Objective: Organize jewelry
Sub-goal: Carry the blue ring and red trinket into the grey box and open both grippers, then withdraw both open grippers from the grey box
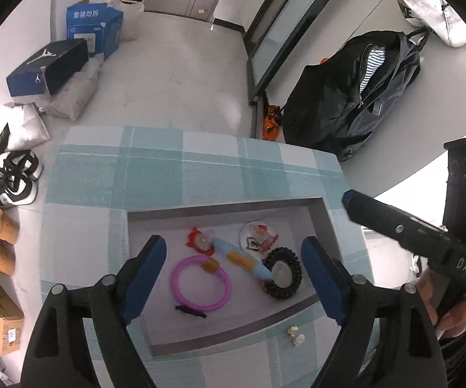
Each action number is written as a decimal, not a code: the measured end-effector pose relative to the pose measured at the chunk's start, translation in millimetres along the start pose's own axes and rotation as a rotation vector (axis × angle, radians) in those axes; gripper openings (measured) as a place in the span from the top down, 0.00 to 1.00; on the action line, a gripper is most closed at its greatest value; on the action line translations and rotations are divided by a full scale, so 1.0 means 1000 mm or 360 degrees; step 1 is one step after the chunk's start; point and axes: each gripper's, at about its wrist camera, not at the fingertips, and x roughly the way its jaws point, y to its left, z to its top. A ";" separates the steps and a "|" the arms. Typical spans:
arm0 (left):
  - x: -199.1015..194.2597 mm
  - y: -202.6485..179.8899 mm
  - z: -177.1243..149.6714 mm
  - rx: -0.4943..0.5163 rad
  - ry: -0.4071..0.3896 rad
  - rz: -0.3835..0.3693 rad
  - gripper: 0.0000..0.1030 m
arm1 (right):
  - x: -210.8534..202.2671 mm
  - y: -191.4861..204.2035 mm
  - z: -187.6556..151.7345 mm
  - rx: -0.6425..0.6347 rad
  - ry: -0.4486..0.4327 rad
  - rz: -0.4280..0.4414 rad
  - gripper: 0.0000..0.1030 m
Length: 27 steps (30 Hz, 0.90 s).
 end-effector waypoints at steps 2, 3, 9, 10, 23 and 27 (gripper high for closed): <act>-0.001 0.001 -0.001 -0.0014 -0.0005 -0.0003 0.20 | -0.002 0.002 -0.001 -0.0015 -0.0017 -0.0008 0.64; -0.002 0.000 -0.002 -0.0006 -0.0007 0.0001 0.20 | -0.003 0.003 -0.002 -0.0023 -0.0020 -0.0008 0.63; -0.010 -0.010 -0.006 0.0118 -0.0050 0.0081 0.20 | -0.009 0.010 -0.007 -0.0069 -0.0040 -0.0058 0.59; -0.011 -0.010 -0.007 0.0127 -0.0059 0.0090 0.20 | -0.010 0.011 -0.007 -0.0069 -0.0046 -0.0058 0.59; -0.028 -0.022 -0.025 0.0202 -0.0197 0.0236 0.20 | -0.026 0.021 -0.029 -0.0107 -0.0114 -0.0133 0.30; -0.030 -0.033 -0.038 0.0292 -0.0233 0.0279 0.20 | -0.029 0.021 -0.041 -0.0126 -0.0112 -0.0163 0.27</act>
